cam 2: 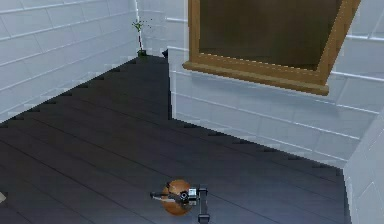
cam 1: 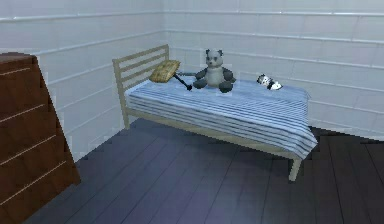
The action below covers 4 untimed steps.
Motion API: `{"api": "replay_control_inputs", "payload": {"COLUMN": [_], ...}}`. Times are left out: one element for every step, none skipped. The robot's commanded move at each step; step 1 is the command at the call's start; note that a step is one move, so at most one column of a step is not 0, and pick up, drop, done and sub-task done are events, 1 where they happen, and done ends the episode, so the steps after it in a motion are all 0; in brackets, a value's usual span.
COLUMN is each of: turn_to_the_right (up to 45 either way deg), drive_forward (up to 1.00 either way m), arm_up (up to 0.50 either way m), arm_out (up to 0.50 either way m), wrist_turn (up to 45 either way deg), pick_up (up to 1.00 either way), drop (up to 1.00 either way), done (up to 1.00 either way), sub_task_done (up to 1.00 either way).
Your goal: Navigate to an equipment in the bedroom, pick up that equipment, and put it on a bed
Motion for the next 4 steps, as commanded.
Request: {"api": "replay_control_inputs", "payload": {"turn_to_the_right": [0.0, 0.0, 0.0, 0.0], "drive_forward": [0.00, 0.00, 0.00, 0.00], "arm_up": [0.00, -0.30, 0.00, 0.10], "arm_out": [0.00, 0.00, 0.00, 0.00], "wrist_turn": [27.0, 0.0, 0.0, 0.0], "pick_up": [0.00, 0.00, 1.00, 0.00], "drop": [0.00, 0.00, 0.00, 0.00], "done": [0.00, 0.00, 0.00, 0.00], "sub_task_done": [0.00, 0.00, 0.00, 0.00]}}
